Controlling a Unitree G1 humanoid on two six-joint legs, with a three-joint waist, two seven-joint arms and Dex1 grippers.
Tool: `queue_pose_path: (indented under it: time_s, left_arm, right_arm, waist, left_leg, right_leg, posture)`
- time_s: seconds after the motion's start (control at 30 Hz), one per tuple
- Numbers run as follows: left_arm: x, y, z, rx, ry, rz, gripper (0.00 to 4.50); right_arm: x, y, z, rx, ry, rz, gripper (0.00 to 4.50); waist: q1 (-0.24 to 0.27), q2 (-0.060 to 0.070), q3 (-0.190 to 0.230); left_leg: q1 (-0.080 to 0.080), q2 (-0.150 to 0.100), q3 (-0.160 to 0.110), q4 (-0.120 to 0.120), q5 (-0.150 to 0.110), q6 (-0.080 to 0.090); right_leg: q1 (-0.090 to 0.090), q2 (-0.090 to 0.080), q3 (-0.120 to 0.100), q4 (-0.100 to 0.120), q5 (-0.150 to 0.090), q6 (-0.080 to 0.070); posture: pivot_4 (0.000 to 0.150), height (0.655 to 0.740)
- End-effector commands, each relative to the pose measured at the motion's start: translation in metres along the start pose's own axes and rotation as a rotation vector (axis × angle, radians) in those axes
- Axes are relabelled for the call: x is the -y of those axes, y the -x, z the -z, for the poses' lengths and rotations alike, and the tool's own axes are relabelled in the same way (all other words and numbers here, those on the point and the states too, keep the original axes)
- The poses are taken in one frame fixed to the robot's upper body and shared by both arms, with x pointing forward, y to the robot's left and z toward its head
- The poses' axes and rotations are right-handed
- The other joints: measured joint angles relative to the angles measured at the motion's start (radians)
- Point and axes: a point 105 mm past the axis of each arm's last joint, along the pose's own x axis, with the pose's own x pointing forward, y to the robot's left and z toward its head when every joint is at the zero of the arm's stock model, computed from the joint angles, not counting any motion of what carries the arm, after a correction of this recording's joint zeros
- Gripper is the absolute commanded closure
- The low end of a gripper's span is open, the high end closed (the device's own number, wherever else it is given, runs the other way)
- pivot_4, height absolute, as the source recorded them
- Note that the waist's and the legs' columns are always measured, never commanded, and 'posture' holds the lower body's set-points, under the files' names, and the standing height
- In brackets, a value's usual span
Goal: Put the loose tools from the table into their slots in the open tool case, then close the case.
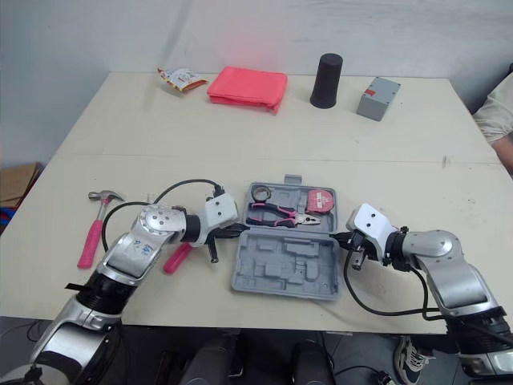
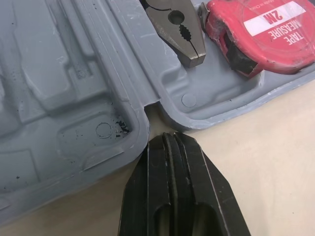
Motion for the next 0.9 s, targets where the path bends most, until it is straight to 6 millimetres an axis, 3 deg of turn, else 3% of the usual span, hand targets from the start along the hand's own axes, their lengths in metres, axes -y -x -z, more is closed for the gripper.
queue_pose_path:
  time_s: [0.03, 0.3, 0.43, 0.57, 0.73, 0.83, 0.9]
  left_arm:
    - [0.019, -0.008, 0.006, -0.026, 0.025, 0.051, 4.43]
    - [0.013, -0.002, 0.012, -0.025, 0.085, 0.011, 4.43]
    - [0.002, 0.016, 0.011, 0.064, 0.111, -0.044, 4.43]
    - [-0.011, 0.07, -0.003, 0.219, 0.078, -0.142, 4.43]
    - [-0.014, 0.132, 0.012, 0.214, 0.11, -0.267, 4.43]
    - [-0.006, 0.167, 0.037, 0.147, 0.214, -0.345, 4.43]
    - [0.003, 0.192, 0.047, 0.16, 0.301, -0.388, 4.5]
  right_arm:
    - [-0.004, -0.003, -0.01, 0.029, 0.044, -0.036, 4.5]
    - [0.002, -0.002, -0.005, -0.008, 0.063, -0.029, 4.5]
    - [0.011, 0.011, -0.005, -0.008, 0.05, 0.008, 4.5]
    - [0.013, 0.049, -0.016, 0.076, -0.039, 0.019, 4.5]
    - [0.018, 0.096, -0.005, 0.061, -0.116, 0.078, 4.5]
    - [0.024, 0.124, 0.007, 0.019, -0.166, 0.124, 4.5]
    - [0.029, 0.141, 0.015, -0.009, -0.194, 0.155, 3.84]
  waist:
    - [0.0, 0.0, 0.0]
    - [-0.002, 0.0, 0.0]
    - [-0.002, 0.0, 0.0]
    - [0.001, 0.0, 0.0]
    - [0.001, 0.0, 0.0]
    - [0.0, 0.0, 0.0]
    - [-0.002, 0.0, 0.0]
  left_leg:
    - [0.0, 0.0, 0.0, 0.0, 0.0, 0.0]
    - [0.001, 0.001, 0.0, 0.0, 0.0, 0.0]
    - [0.001, 0.001, 0.0, 0.0, 0.0, 0.0]
    - [-0.001, 0.002, 0.0, -0.001, 0.0, 0.0]
    - [0.0, 0.003, -0.001, 0.0, -0.002, 0.0]
    - [0.0, 0.004, -0.001, -0.001, -0.006, 0.001]
    - [0.0, 0.006, 0.001, 0.0, -0.008, 0.002]
  right_leg:
    - [0.0, 0.0, 0.0, 0.0, 0.0, 0.0]
    - [0.0, 0.0, 0.0, 0.0, 0.0, 0.0]
    - [0.0, 0.0, 0.0, 0.0, 0.0, 0.0]
    - [-0.001, -0.002, 0.0, -0.001, 0.0, 0.0]
    - [0.002, -0.004, -0.001, -0.004, 0.001, -0.001]
    - [0.002, -0.004, 0.0, -0.005, 0.001, -0.001]
    - [0.002, -0.002, 0.001, -0.007, 0.001, -0.001]
  posture:
    - [0.15, 0.7361]
    - [0.15, 0.7361]
    - [0.15, 0.7361]
    - [0.15, 0.7361]
    - [0.15, 0.7361]
    - [0.15, 0.7361]
    - [0.15, 0.7361]
